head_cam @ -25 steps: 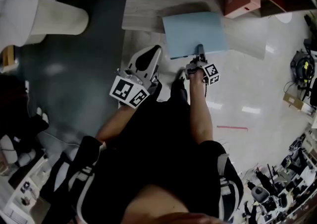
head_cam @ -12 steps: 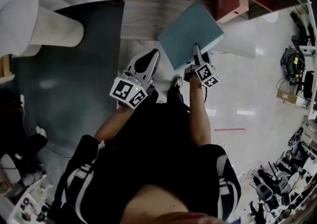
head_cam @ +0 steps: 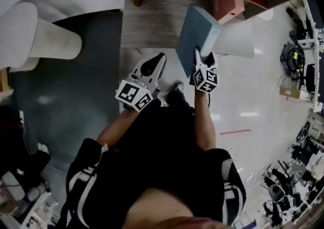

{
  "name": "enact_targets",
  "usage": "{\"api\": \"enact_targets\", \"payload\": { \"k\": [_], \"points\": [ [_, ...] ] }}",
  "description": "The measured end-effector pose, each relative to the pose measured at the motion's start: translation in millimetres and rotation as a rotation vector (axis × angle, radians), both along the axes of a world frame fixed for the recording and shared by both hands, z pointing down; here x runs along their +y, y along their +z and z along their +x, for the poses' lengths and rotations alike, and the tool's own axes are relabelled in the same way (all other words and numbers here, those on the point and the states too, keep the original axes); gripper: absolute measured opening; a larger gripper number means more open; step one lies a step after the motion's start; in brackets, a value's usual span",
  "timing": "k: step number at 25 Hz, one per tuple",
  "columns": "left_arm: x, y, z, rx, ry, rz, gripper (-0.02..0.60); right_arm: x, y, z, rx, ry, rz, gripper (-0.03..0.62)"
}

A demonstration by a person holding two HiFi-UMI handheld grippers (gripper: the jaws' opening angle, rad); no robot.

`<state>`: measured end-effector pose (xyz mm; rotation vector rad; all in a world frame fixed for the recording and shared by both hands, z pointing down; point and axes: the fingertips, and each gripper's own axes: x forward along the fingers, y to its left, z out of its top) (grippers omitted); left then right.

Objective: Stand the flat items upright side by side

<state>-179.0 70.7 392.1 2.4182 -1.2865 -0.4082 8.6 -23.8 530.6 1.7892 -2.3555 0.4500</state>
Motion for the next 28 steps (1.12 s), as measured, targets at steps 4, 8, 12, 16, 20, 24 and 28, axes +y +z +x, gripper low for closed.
{"api": "enact_targets", "payload": {
  "k": [4, 8, 12, 16, 20, 24, 28],
  "points": [
    [-8, -4, 11, 0.001, 0.009, 0.011, 0.026, -6, -11, 15, 0.057, 0.006, 0.027, 0.298],
    [-19, -9, 28, -0.007, 0.015, 0.018, 0.026, -20, -22, 32, 0.076, 0.028, 0.061, 0.298],
    [-34, -18, 47, -0.028, 0.014, 0.028, 0.026, -43, -31, 47, 0.097, 0.042, 0.1, 0.298],
    [-53, -26, 64, -0.043, -0.001, 0.034, 0.026, -76, -34, 62, 0.09, 0.056, 0.117, 0.298],
    [-72, -32, 80, -0.061, -0.003, 0.038, 0.026, -105, -37, 77, 0.084, 0.071, 0.137, 0.298],
    [-89, -38, 88, -0.076, -0.01, 0.038, 0.026, -128, -36, 83, 0.092, 0.069, 0.149, 0.297],
    [-99, -34, 92, -0.093, -0.011, 0.024, 0.026, -143, -25, 85, 0.132, 0.07, 0.169, 0.296]
  ]
}}
